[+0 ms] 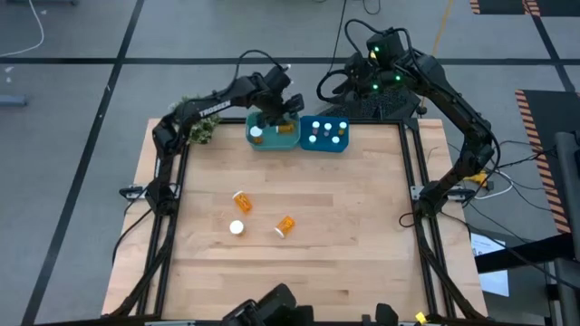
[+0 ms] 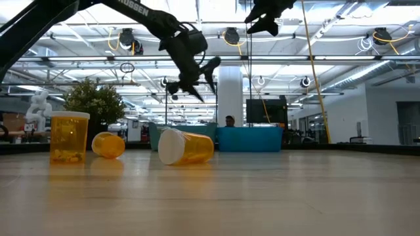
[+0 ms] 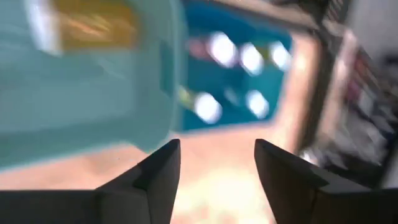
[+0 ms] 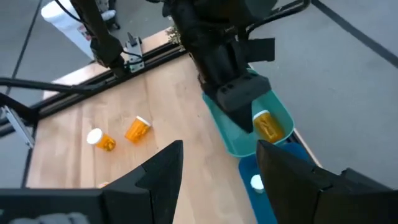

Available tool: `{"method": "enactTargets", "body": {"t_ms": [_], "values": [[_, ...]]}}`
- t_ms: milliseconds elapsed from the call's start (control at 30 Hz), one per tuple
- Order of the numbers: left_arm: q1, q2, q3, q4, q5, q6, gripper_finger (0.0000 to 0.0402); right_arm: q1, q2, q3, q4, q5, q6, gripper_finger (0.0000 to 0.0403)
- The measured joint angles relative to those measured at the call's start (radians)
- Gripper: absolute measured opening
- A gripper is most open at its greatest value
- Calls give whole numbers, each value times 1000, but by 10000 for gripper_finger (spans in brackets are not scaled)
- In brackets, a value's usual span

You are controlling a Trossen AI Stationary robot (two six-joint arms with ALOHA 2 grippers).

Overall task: Pick and place medicine bottles into bin by pill shape (circle, oval)
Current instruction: Put the large orange capsule bottle into the green bin

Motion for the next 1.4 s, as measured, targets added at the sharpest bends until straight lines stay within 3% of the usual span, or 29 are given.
{"method": "enactTargets", "body": {"t_ms": [167,333,567,867,1200,1400], "values": [[52,0,0,3,175,69,218,13,0,0,1,2,68,196],[99,0,0,19,455,210,214,47,0,0,3,2,198,196],[83,-59,2,-41,646,430,133,121,-15,0,6,16,316,196],[62,-76,0,-50,673,488,8,165,-57,0,1,86,352,196],[63,-75,0,-40,627,495,2,130,-93,0,-20,137,232,196],[69,-75,0,-45,394,384,2,97,-95,0,-49,135,154,196]]}}
